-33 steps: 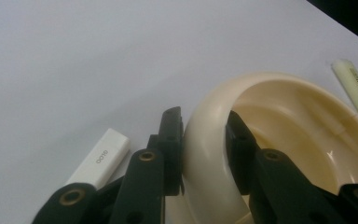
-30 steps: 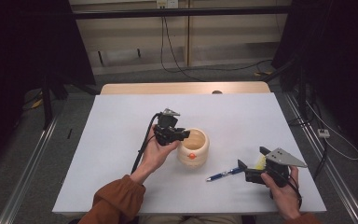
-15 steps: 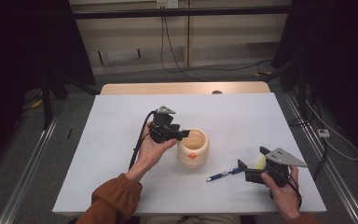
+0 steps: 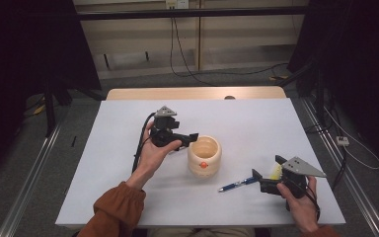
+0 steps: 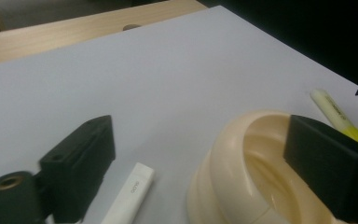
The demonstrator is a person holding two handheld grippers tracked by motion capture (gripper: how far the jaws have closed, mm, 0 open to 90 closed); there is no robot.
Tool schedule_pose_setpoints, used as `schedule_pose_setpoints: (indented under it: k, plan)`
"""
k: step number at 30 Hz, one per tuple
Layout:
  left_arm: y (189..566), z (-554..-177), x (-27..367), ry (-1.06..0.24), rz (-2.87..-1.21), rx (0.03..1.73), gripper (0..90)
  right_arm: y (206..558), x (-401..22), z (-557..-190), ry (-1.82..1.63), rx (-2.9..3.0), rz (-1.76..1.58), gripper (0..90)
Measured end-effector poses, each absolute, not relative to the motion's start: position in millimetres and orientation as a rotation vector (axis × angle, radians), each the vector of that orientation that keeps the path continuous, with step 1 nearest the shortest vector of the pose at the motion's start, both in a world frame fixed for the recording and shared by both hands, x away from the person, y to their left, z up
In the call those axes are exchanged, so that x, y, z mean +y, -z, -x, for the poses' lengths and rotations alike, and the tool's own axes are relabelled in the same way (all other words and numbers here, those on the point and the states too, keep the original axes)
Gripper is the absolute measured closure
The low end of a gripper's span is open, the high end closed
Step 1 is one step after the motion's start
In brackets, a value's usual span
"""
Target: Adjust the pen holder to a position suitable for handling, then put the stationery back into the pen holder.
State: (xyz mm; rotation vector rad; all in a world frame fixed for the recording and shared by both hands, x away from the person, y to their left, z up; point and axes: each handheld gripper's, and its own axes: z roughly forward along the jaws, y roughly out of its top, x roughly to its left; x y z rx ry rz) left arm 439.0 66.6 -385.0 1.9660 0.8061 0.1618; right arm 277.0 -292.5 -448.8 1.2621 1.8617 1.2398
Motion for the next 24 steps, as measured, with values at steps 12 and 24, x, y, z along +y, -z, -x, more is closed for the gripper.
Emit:
schedule_pose_setpoints:
  k: [12,24]
  plan:
    - [377,-441,84,-0.219,-1.976,0.761,5.8,448,-292,-277,-1.247,1.864,-1.247,3.4]
    - [372,-439,111,-0.275,-2.015,0.748,9.7,448,-290,-280,-1.238,1.868,-1.251,3.5]
